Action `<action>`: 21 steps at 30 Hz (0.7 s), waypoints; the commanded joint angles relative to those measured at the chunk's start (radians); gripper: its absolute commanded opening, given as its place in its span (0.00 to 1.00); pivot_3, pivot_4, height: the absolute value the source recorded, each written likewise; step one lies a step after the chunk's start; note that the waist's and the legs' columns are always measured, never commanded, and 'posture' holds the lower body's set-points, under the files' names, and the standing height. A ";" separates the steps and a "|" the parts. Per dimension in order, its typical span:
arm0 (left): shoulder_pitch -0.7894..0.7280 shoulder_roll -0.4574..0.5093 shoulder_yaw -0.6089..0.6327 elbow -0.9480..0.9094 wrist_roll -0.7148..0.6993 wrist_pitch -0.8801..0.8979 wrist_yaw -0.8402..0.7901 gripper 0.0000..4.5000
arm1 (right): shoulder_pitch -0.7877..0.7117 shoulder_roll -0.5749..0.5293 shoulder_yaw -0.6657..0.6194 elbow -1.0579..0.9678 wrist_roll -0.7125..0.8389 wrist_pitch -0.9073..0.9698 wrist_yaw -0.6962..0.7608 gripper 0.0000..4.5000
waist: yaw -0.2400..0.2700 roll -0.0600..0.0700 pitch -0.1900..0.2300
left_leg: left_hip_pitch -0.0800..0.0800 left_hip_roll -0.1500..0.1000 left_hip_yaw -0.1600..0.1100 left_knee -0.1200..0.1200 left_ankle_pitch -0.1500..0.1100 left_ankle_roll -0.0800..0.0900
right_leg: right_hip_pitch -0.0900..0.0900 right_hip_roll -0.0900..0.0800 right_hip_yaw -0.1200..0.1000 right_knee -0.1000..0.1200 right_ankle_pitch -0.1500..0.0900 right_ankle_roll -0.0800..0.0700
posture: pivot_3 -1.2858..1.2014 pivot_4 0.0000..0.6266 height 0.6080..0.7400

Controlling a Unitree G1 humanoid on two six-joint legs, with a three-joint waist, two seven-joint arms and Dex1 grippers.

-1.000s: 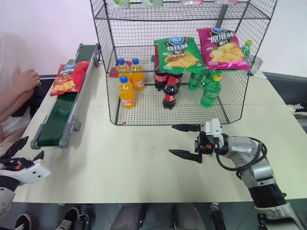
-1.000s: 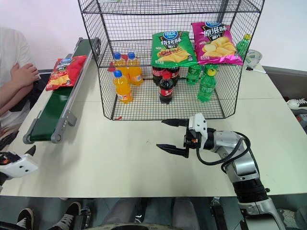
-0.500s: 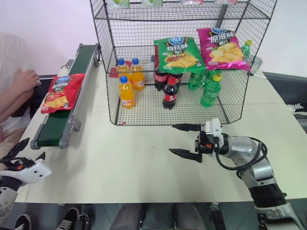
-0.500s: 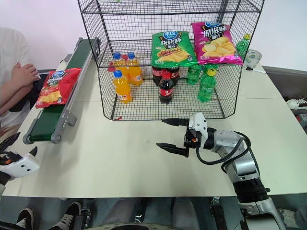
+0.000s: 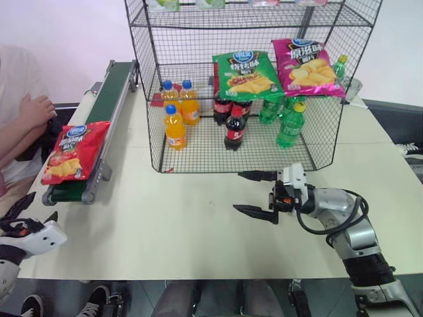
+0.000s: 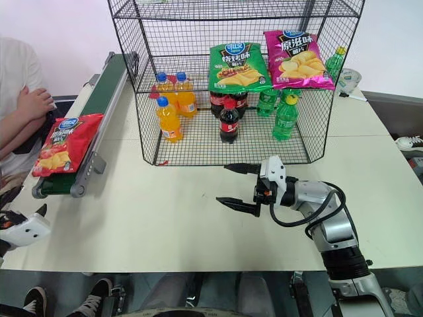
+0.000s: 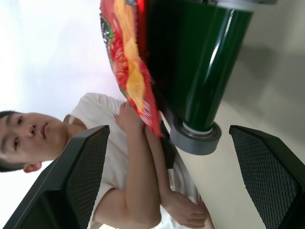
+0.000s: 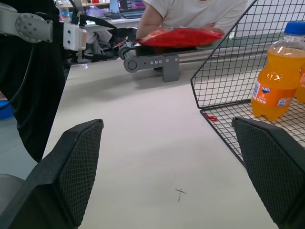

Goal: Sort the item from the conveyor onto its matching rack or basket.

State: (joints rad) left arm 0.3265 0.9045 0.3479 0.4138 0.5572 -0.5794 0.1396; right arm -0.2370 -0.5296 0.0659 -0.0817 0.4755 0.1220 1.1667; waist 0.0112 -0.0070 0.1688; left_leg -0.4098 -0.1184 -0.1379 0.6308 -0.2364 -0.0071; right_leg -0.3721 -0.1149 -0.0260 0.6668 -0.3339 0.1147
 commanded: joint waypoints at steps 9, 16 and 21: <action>-0.085 0.024 -0.027 -0.014 -0.019 -0.002 0.007 0.94 | 0.006 -0.008 -0.023 -0.044 0.007 -0.008 -0.016 1.00 | -0.001 0.000 0.000 | 0.000 0.000 0.000 0.000 0.000 0.000 | 0.000 0.000 0.000 0.000 0.000 0.000 | 0.52 0.24 1.00; -0.111 0.022 -0.056 0.020 -0.052 -0.017 -0.024 0.82 | 0.002 -0.023 -0.043 -0.035 0.010 -0.008 -0.025 1.00 | -0.002 0.000 0.000 | 0.000 0.000 0.000 0.000 0.000 -0.001 | 0.000 0.000 0.000 0.001 0.000 0.000 | 0.52 0.24 1.00; -0.113 0.027 -0.061 0.014 -0.038 -0.008 -0.007 0.30 | 0.003 -0.032 -0.056 -0.031 0.009 -0.008 -0.028 1.00 | -0.001 0.000 0.000 | 0.000 0.000 0.000 0.000 0.001 -0.001 | 0.000 0.000 0.000 0.001 0.000 0.000 | 0.52 0.24 1.00</action>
State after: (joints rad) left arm 0.2203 0.9114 0.2818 0.4342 0.5276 -0.5851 0.1168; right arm -0.2333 -0.5523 0.0311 -0.0823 0.4758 0.1232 1.1428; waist 0.0106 -0.0071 0.1686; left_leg -0.4098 -0.1184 -0.1380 0.6309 -0.2359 -0.0080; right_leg -0.3724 -0.1148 -0.0260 0.6679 -0.3339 0.1147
